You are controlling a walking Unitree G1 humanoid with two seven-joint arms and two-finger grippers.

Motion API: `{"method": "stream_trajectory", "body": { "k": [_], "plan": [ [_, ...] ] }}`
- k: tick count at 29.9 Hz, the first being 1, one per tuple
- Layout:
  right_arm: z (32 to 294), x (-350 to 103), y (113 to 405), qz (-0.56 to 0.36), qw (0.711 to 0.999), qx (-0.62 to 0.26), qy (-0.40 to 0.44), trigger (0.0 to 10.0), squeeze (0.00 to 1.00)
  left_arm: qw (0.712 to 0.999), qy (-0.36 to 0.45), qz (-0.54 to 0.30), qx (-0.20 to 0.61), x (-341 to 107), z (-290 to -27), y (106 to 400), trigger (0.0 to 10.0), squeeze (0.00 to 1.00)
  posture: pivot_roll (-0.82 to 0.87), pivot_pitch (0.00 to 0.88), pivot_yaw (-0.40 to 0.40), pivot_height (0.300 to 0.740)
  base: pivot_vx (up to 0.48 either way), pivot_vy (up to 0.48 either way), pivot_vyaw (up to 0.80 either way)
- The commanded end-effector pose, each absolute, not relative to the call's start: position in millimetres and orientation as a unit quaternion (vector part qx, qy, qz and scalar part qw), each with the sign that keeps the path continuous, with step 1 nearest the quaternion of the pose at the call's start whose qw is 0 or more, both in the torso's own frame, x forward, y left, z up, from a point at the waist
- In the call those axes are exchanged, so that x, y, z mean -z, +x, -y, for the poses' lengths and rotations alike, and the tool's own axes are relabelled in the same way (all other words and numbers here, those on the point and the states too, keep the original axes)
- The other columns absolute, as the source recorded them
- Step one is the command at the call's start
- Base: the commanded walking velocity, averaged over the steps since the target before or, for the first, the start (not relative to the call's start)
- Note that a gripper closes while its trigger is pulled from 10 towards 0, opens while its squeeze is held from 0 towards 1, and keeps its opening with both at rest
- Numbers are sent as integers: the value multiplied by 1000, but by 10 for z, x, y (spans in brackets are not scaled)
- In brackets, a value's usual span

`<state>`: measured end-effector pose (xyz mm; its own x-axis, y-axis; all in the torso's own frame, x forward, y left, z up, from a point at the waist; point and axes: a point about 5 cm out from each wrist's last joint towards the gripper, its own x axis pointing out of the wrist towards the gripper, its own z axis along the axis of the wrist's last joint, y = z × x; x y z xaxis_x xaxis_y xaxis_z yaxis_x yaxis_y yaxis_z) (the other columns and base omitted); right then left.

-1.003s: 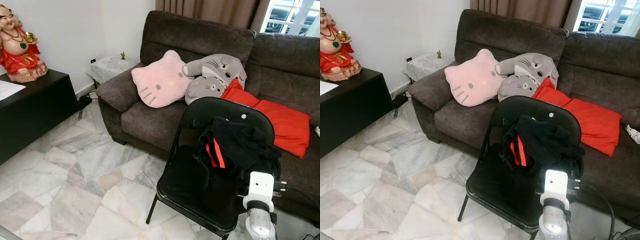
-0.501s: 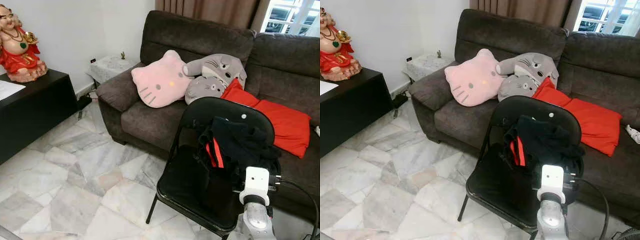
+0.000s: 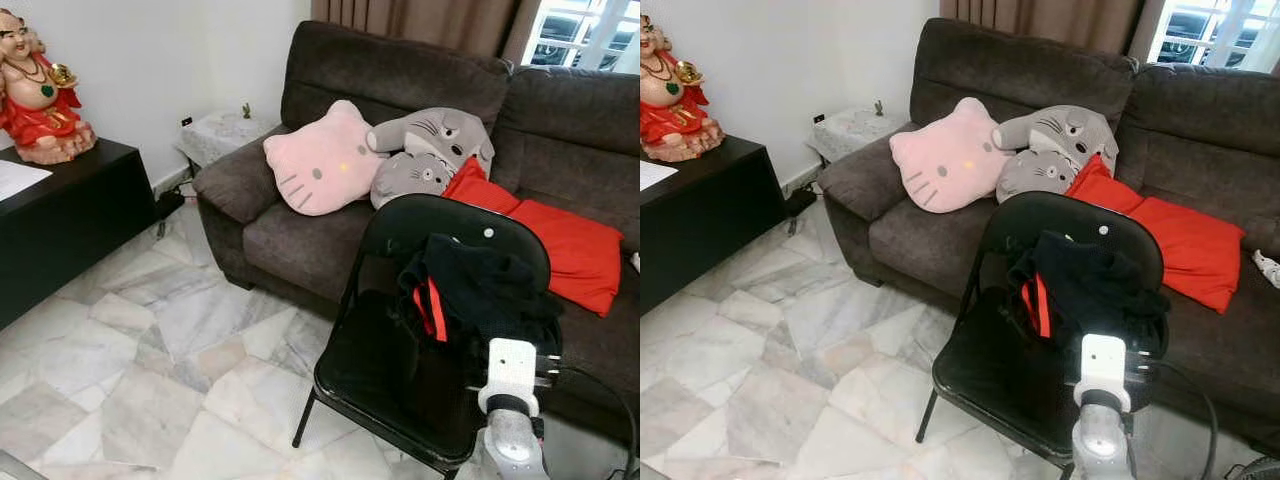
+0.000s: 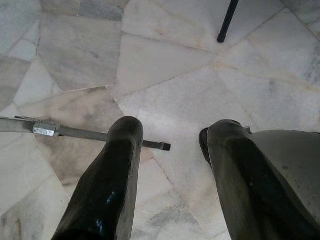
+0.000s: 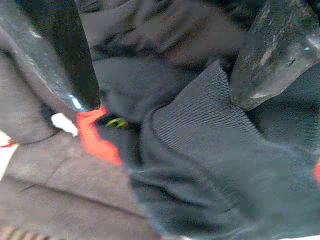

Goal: Hang hanger

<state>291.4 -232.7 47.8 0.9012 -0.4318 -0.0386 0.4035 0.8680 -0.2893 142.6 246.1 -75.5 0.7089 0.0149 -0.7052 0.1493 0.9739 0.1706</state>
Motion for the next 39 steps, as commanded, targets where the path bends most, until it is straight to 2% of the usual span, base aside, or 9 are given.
{"method": "stream_trajectory", "body": {
  "k": [1, 14, 17, 24, 32, 39],
  "plan": [
    [2387, -519, 2914, -41, 961, 236, -140, 10000, 0, 915, 104, -388, 32, 776, -2453, 1398, 10000, 0, 34, 0, -15, 740, 0, 0, 0],
    [2436, -523, 2888, -35, 957, 258, -128, 10000, 0, 915, 106, -389, 33, 774, -2460, 1401, 10000, 0, 33, 0, -11, 740, 0, 0, 0],
    [2369, -487, 2970, -59, 963, 235, -116, 10000, 0, 913, 108, -391, 35, 774, -2459, 1408, 10000, 0, 34, 0, -7, 740, 0, 0, 0],
    [2354, -628, 3094, -31, 963, 243, -115, 10000, 0, 913, 110, -391, 37, 774, -2453, 1417, 10000, 0, 37, 0, -4, 740, 0, 0, 0],
    [2307, -486, 3107, -89, 964, 237, -76, 10000, 0, 912, 109, -394, 36, 776, -2464, 1409, 10000, 0, 42, 0, -2, 740, 0, 0, 0],
    [2342, -547, 3099, -56, 962, 256, -71, 10000, 0, 912, 110, -394, 37, 775, -2467, 1409, 10000, 0, 41, 0, 1, 740, 0, 0, 0]
  ]
}}
